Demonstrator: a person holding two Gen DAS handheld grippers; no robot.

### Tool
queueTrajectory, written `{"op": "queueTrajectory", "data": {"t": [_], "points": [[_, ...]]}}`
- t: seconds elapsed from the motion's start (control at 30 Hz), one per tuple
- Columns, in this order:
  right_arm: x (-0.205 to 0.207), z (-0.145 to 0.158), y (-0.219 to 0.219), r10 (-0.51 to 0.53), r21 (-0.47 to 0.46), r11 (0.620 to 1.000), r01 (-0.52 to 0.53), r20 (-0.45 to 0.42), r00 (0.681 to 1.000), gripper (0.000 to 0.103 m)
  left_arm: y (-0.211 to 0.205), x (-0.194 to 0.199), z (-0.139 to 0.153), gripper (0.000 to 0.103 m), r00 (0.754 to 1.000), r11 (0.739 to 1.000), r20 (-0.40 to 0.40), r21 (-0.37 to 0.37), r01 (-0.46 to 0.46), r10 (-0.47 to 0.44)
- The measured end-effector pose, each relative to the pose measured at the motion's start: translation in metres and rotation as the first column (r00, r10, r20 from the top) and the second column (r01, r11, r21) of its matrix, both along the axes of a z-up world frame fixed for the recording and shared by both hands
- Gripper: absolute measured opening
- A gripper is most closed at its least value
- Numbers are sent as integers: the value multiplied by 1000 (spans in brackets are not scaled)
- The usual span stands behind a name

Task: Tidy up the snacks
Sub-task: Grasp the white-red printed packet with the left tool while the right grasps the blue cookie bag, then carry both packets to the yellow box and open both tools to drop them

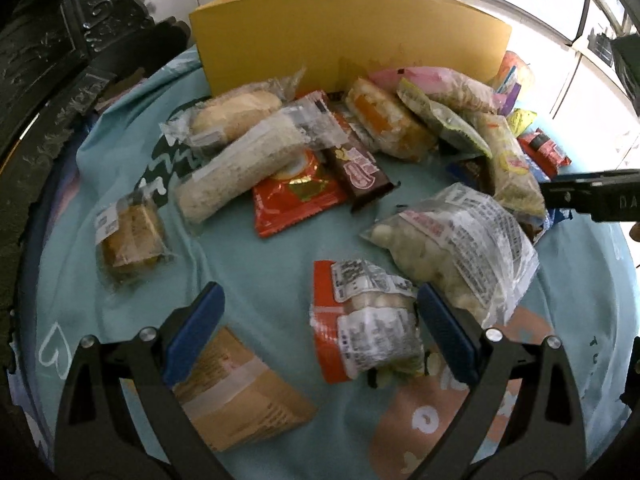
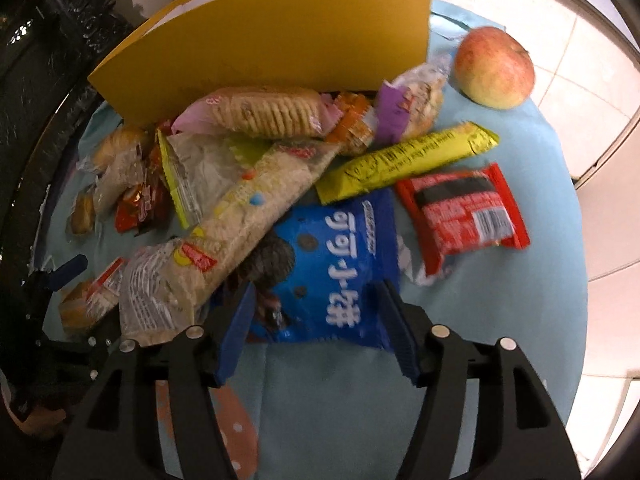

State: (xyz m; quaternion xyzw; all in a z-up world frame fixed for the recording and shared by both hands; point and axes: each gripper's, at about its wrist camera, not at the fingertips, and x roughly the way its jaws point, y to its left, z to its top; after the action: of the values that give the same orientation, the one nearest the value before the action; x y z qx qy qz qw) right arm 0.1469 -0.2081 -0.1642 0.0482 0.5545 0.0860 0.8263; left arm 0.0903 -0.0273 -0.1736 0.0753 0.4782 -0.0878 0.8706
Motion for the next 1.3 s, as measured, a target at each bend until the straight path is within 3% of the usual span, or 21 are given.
{"op": "queueTrajectory", "data": {"t": [0.1, 0.17, 0.3, 0.33, 0.4, 0.47, 0.57, 0.63, 0.8, 0.9, 1.0, 1.2, 1.3], "points": [[9, -13, 17, 64, -58, 996, -65, -25, 998, 98, 0, 3, -17, 101, 998, 999, -53, 25, -26, 28], [13, -22, 27, 101, -116, 988, -105, -40, 994, 102, 4, 2, -20, 101, 998, 999, -36, -15, -50, 49], [18, -27, 24, 72, -73, 995, -75, -48, 996, 102, 4, 1, -23, 101, 998, 999, -31, -19, -48, 47], [18, -27, 24, 77, -76, 994, -81, -44, 996, 101, 5, 1, -23, 101, 999, 999, -29, -19, -45, 45], [16, -22, 27, 102, -74, 992, -104, -28, 994, 88, 6, -1, -23, 100, 999, 999, -25, -24, -34, 33], [11, -18, 27, 114, -73, 991, -115, -19, 993, 76, 9, -5, -20, 83, 1000, 999, -5, -31, -21, 21], [6, -11, 21, 110, -57, 992, -110, -3, 994, 64, 14, -8, -15, 69, 1000, 999, 7, -35, -18, 18], [0, -8, 17, 114, -56, 992, -114, -4, 994, 61, 21, -10, -12, 57, 999, 998, 5, -46, -35, 35], [-25, -7, 4, 129, -64, 989, -130, -20, 991, 60, 29, -12, -8, 53, 1000, 997, -10, -76, -30, 30], [-37, -7, -2, 162, -49, 985, -163, -32, 986, 60, 28, -9, -8, 57, 1000, 998, -11, -62, -17, 16], [-44, -9, -7, 208, -64, 976, -210, -45, 977, 62, 20, -8, -10, 74, 1000, 1000, -11, -28, -10, 9], [-44, -9, 4, 220, -165, 962, -219, -13, 976, 77, 14, -5, -16, 93, 999, 999, -20, -2, -41, 41], [-31, -20, 23, 193, -147, 970, -192, -11, 981, 82, 20, -1, -20, 101, 997, 997, -30, -15, -78, 77]]}}
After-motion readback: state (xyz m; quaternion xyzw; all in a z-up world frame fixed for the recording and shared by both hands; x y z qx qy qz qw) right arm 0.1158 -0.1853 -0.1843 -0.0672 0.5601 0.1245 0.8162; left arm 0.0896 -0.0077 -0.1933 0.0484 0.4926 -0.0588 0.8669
